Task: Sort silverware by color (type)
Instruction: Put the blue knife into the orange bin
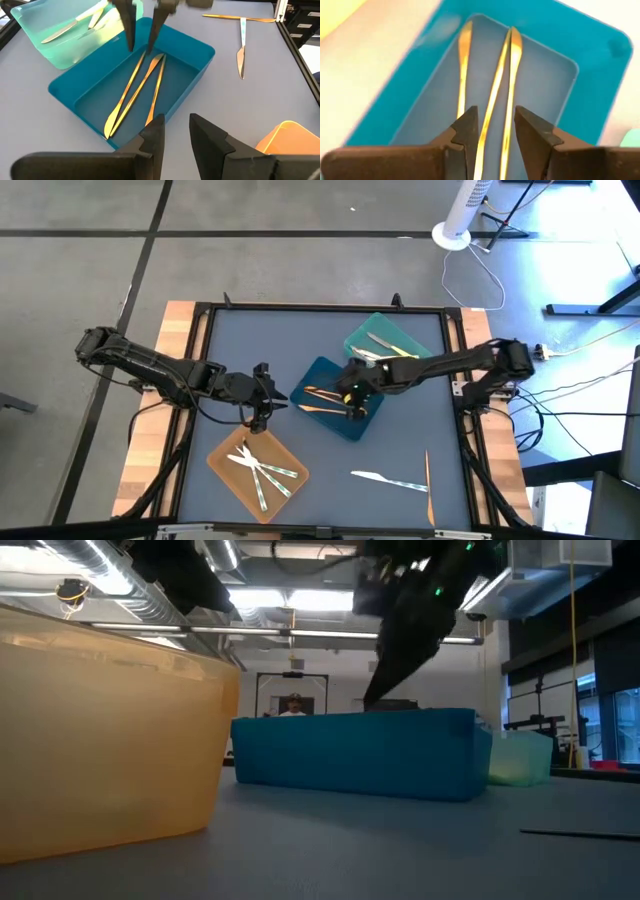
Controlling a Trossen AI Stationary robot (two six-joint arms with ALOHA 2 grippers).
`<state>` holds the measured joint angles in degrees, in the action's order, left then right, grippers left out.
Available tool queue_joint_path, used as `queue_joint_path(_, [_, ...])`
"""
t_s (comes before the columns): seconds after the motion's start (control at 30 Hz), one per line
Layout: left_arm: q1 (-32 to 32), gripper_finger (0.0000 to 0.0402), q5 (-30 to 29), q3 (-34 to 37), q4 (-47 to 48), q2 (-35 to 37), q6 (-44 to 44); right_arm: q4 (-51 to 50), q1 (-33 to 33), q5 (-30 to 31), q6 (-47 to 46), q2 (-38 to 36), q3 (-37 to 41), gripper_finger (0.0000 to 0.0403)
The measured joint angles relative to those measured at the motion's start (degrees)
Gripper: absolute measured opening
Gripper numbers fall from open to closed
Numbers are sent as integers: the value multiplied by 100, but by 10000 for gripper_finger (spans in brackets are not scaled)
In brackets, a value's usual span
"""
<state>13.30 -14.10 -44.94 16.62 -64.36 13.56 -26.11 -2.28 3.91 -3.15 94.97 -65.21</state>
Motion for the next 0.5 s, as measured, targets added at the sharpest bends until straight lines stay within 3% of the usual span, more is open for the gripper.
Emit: queue_joint_path(0.5, [2, 84, -3, -1, -41, 0, 0, -708, -67, -758, -4, -1334, -2, 115])
